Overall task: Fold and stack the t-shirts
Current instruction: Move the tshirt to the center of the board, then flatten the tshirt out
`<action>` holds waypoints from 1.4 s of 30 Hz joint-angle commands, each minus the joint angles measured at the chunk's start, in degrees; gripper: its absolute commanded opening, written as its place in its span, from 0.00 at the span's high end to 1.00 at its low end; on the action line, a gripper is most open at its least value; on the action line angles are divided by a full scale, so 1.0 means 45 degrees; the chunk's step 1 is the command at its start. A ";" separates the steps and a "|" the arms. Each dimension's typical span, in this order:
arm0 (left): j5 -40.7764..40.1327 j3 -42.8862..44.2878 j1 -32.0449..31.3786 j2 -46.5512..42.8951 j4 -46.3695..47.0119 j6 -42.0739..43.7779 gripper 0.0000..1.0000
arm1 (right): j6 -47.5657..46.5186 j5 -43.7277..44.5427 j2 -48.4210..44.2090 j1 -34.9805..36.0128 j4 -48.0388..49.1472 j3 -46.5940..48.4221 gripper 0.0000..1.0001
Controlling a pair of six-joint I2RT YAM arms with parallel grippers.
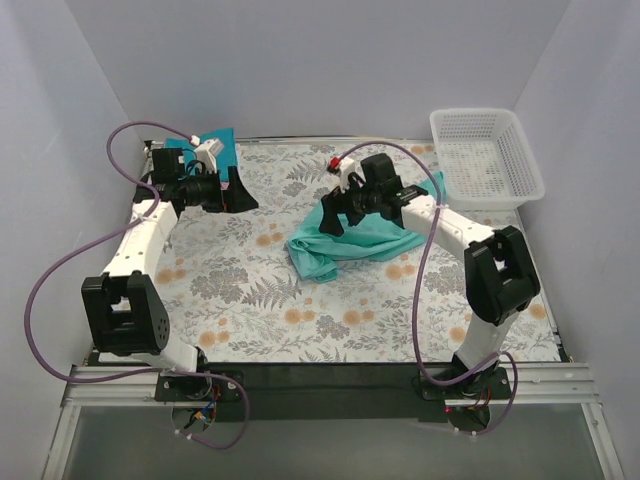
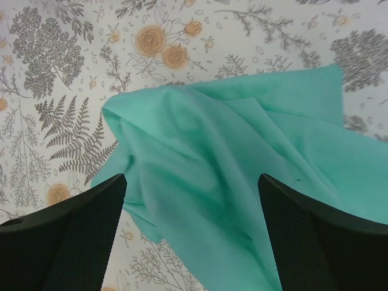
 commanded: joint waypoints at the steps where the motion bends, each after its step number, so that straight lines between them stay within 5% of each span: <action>1: 0.0611 -0.0642 -0.0835 -0.1216 0.0044 0.1423 0.15 | -0.1122 -0.0187 -0.1200 -0.1201 -0.1135 0.1764 0.20; 6: -0.0461 -0.1326 -0.3491 -0.0945 0.0160 0.2519 0.27 | -0.4765 -0.0035 -0.2683 -0.3114 -0.3578 0.0128 0.27; 10: -0.1557 -0.1579 -0.4705 0.0109 0.0336 0.1508 0.39 | -0.6860 0.1174 -0.3426 -0.3919 -0.3991 -0.1320 0.33; 15: -0.1986 -0.2399 -0.5799 0.0716 0.0570 0.0080 0.27 | -0.8115 0.1063 -0.3310 -0.4252 -0.4167 -0.1906 0.30; 19: -0.3158 -0.2596 -0.6327 0.1398 0.1097 -0.0877 0.30 | -0.8332 0.0924 -0.2474 -0.4174 -0.4070 -0.2336 0.27; 21: -0.3722 -0.2363 -0.6328 0.2215 0.1001 -0.1386 0.34 | -0.8215 0.1119 -0.2043 -0.4135 -0.3719 -0.2395 0.27; 24: -0.4445 -0.1837 -0.6231 0.2727 0.0669 -0.1368 0.55 | -0.8156 0.1354 -0.1320 -0.4135 -0.3406 -0.2396 0.32; 26: -0.4235 -0.1582 -0.5707 0.2748 0.0164 -0.1134 0.89 | -0.8175 0.1413 -0.0987 -0.4134 -0.3405 -0.2357 0.35; 28: -0.3573 -0.1366 -0.5237 0.2535 -0.0267 -0.0413 1.00 | -0.8331 0.1433 -0.0908 -0.4115 -0.3250 -0.2376 0.35; 35: -0.3356 -0.0625 -0.2797 0.2122 -0.2862 0.3393 1.00 | -0.7923 0.0517 -0.1902 -0.4056 -0.3874 -0.2064 0.39; 42: -0.3978 0.0041 -0.2051 0.2748 -0.4137 0.6443 1.00 | -0.7609 0.1489 -0.1691 -0.4115 -0.3738 -0.1069 0.35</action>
